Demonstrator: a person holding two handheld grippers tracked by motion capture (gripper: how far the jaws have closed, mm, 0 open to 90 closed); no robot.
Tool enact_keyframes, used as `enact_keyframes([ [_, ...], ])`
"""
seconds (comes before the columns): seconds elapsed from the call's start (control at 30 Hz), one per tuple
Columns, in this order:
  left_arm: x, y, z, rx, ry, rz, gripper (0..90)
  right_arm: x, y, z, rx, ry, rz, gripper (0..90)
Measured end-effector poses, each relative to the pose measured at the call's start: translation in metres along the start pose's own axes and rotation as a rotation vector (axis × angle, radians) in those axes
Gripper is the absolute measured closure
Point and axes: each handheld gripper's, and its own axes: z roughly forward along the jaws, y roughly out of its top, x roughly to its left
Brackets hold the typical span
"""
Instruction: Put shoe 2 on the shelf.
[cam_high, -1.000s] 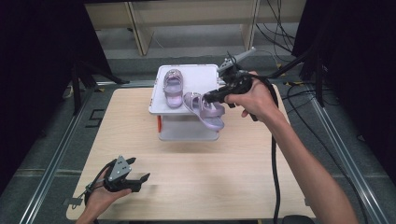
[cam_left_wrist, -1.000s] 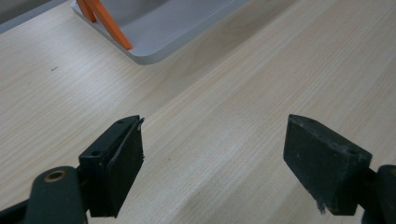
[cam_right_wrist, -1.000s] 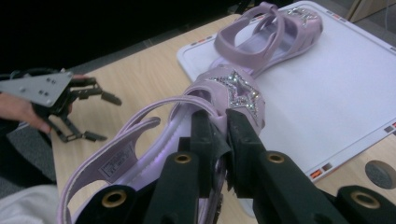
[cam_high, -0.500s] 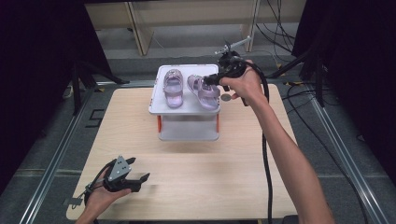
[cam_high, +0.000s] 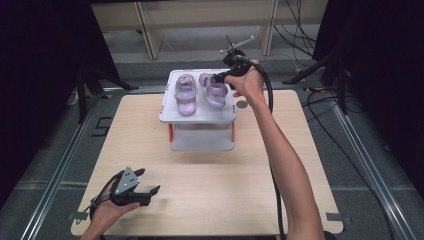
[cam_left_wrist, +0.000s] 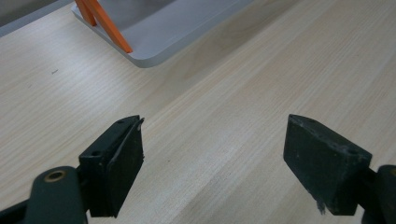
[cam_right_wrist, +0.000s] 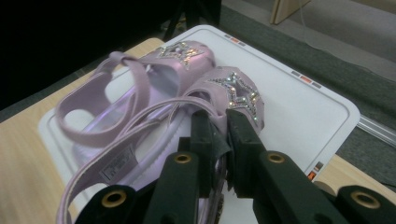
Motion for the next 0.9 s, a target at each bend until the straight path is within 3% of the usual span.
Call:
enact_keyframes([
  [0.03, 0.000, 0.000, 0.000, -0.004, -0.002, -0.006, 19.4, -0.001, 0.002, 0.002, 0.005, -0.006, -0.015, 82.3],
  [0.17, 0.000, 0.000, 0.000, 0.001, 0.006, 0.007, 19.5, -0.003, 0.007, 0.011, 0.007, -0.041, -0.001, 82.3],
  [0.23, -0.001, 0.000, 0.000, -0.008, 0.002, -0.011, 19.5, -0.003, 0.009, 0.015, 0.010, -0.050, 0.013, 82.2],
  [0.33, 0.000, -0.001, 0.000, -0.005, -0.005, -0.010, 19.5, -0.003, 0.009, 0.023, 0.015, -0.070, 0.000, 82.2],
  [0.37, -0.001, -0.001, 0.000, -0.006, -0.004, -0.010, 19.4, -0.002, 0.008, 0.025, 0.026, -0.075, 0.023, 82.1],
  [0.43, -0.001, -0.001, 0.000, -0.010, 0.001, -0.010, 19.4, -0.002, 0.008, 0.030, 0.028, -0.092, 0.005, 81.7],
  [0.47, -0.001, -0.001, 0.000, -0.006, 0.002, -0.010, 19.5, -0.001, 0.008, 0.032, 0.026, -0.085, 0.022, 81.4],
  [0.5, 0.000, -0.001, -0.001, 0.001, 0.004, 0.003, 19.4, 0.001, 0.009, 0.032, 0.029, -0.092, 0.012, 80.8],
  [0.53, -0.001, -0.001, 0.000, -0.008, 0.001, -0.010, 19.4, 0.003, 0.010, 0.033, 0.032, -0.101, -0.003, 80.6],
  [0.6, 0.001, 0.000, -0.001, 0.010, -0.008, 0.007, 19.4, 0.004, 0.010, 0.035, 0.037, -0.091, -0.018, 79.3],
  [0.67, -0.001, -0.001, 0.000, -0.010, -0.015, -0.021, 19.4, 0.007, 0.010, 0.037, 0.048, -0.075, -0.009, 76.7],
  [0.8, -0.001, 0.000, -0.001, -0.010, -0.011, -0.017, 19.5, 0.010, 0.009, 0.040, 0.063, -0.056, -0.031, 72.7],
  [0.9, 0.001, 0.000, -0.001, -0.001, -0.010, -0.004, 19.4, 0.012, 0.009, 0.038, 0.056, -0.043, -0.016, 72.4],
])
